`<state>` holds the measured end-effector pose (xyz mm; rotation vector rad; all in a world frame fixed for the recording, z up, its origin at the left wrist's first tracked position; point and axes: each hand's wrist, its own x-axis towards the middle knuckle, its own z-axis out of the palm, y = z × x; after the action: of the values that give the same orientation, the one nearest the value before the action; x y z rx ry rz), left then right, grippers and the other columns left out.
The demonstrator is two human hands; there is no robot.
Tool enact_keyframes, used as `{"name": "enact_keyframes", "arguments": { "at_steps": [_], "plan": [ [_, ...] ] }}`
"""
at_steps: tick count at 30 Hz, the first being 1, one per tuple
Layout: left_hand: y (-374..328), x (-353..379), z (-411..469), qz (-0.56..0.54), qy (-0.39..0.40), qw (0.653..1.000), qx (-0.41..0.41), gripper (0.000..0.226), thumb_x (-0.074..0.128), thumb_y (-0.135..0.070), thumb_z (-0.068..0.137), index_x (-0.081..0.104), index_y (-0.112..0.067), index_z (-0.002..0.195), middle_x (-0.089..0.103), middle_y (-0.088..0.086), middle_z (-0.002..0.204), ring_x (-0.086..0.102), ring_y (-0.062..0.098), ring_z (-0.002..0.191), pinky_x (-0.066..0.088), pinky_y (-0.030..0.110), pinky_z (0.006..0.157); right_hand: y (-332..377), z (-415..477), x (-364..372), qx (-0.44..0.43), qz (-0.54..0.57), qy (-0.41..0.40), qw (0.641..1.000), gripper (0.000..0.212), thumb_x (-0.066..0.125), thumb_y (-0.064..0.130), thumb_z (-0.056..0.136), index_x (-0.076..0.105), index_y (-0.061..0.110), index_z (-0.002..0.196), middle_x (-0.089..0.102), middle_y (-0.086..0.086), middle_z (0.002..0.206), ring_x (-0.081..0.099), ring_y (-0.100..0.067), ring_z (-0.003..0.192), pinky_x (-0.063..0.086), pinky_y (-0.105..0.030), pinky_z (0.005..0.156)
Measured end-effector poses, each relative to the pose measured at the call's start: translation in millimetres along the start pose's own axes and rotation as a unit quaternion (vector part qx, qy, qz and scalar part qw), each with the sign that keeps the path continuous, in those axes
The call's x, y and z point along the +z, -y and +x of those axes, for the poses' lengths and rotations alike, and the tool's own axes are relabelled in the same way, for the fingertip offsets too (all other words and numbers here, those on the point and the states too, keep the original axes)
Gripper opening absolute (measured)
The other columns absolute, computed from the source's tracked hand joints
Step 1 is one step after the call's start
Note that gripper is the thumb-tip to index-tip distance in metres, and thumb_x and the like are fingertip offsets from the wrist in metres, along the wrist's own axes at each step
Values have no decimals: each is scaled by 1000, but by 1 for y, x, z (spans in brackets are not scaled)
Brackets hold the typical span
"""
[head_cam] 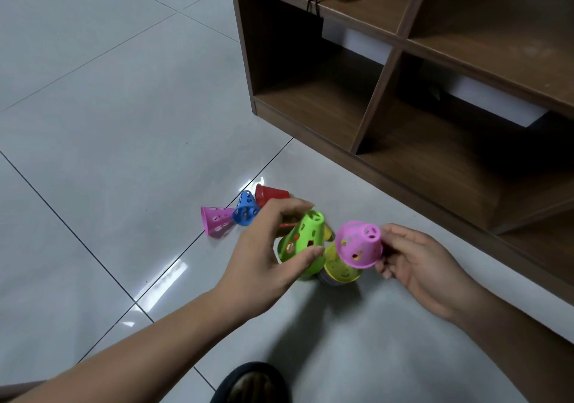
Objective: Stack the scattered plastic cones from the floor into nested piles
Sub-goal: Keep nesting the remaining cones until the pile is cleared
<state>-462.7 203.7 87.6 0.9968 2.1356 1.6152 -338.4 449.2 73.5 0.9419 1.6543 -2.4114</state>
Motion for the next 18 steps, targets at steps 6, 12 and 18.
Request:
{"name": "enact_keyframes", "arguments": {
  "at_steps": [6, 12, 18],
  "plan": [
    [34, 12, -2, 112, 52, 992, 17, 47, 82, -21, 93, 58, -26, 133, 59, -10, 129, 62, 16, 121, 55, 44, 99, -12, 7, 5, -30, -215, -48, 975, 22, 59, 17, 108, 65, 4, 91, 62, -12, 69, 55, -19, 62, 43, -31, 53],
    [54, 6, -6, 158, 89, 983, -7, 49, 81, -33, 92, 57, -34, 134, 58, -17, 128, 61, 7, 118, 55, 36, 98, -22, 30, -3, -52, -316, -99, 942, 6, 73, 13, 96, 71, 18, 92, 71, 2, 78, 68, -15, 65, 46, -29, 61],
    [64, -20, 0, 135, 19, 990, -43, 31, 65, -46, 102, 65, -28, 127, 66, -20, 122, 65, 7, 118, 55, 30, 96, -21, 77, -7, -95, -368, -91, 921, 15, 69, 13, 97, 74, 27, 93, 72, 7, 82, 68, -12, 78, 52, -30, 74]
  ]
}}
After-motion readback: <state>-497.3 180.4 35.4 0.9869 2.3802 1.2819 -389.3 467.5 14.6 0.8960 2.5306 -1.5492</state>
